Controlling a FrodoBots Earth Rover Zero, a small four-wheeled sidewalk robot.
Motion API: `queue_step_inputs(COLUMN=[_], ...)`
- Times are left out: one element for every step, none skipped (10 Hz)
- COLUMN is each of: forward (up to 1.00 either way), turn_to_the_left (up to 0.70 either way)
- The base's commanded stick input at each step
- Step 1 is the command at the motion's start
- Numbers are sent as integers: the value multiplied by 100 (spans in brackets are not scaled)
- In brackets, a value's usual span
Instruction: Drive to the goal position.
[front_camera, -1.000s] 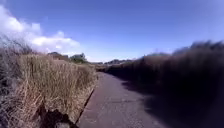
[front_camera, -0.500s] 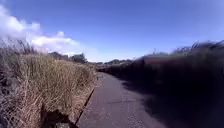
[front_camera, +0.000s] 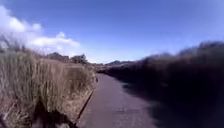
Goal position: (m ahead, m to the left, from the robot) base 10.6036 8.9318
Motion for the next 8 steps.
queue_step_inputs(forward=[70, 70, 70, 70, 70, 70, 70, 70], turn_to_the_left=[1, 1, 1, 1, 1, 1, 1, 2])
